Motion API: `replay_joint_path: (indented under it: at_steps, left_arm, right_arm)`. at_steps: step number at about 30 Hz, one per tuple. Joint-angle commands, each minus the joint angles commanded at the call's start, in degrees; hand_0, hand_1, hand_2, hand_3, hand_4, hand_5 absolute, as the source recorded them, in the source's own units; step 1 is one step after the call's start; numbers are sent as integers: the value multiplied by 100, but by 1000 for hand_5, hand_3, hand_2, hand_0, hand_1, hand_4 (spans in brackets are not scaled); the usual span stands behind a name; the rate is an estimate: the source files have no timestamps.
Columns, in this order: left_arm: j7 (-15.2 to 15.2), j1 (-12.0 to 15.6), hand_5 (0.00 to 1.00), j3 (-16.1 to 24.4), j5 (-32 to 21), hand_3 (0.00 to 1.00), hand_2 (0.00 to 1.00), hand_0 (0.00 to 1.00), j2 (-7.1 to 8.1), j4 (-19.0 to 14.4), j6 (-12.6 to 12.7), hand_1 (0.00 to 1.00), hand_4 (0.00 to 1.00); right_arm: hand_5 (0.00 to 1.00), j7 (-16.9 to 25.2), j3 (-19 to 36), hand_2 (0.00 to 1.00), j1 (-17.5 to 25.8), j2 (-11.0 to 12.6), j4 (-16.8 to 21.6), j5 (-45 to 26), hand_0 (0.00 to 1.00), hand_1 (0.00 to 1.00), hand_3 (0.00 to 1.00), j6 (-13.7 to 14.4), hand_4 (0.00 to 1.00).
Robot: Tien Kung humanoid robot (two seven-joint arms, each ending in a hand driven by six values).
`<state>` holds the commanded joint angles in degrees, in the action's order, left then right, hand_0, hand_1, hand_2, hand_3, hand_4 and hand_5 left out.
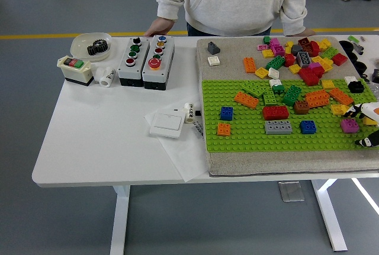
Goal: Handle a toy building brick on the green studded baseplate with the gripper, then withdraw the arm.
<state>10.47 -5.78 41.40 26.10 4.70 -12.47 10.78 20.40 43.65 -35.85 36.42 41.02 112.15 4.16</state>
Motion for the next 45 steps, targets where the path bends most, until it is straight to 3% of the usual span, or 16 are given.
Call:
replay_joint_path:
  at_steps: [16,17,45]
  left_arm:
    - [-3,-32,694,-10,-9,749,848,801,10,-5,9,848,809]
    - [-5,-36,694,-12,-14,749,846,801,12,-4,11,846,809]
    - [-6,-102,691,19,68,745,845,801,23,-12,40,846,810]
  right_arm:
    - [195,-55,-183,686,-226,-48,-102,-67,664,652,655,-153,844]
    - [237,-59,-204,665,-247,-44,-104,-76,662,649,601,-163,793]
    - [238,-99,-453,660,-471,-234,-487,-199,657,644,600,-131,788]
